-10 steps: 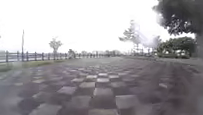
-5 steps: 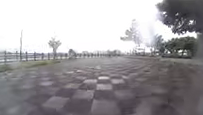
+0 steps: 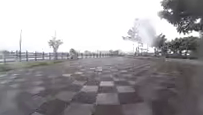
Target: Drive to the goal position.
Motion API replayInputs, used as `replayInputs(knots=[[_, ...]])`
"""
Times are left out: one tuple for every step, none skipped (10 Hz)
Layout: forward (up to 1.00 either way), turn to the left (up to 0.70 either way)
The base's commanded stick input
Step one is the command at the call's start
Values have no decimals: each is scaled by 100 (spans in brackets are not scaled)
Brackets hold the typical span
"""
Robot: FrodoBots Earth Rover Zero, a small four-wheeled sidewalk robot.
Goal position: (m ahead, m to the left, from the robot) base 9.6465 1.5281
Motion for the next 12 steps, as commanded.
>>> replayInputs(knots=[[100, 0], [100, 0], [100, 0], [100, 0], [100, 0], [100, 0], [100, 0], [100, 0], [100, 0], [100, 0], [100, 0], [100, 0]])
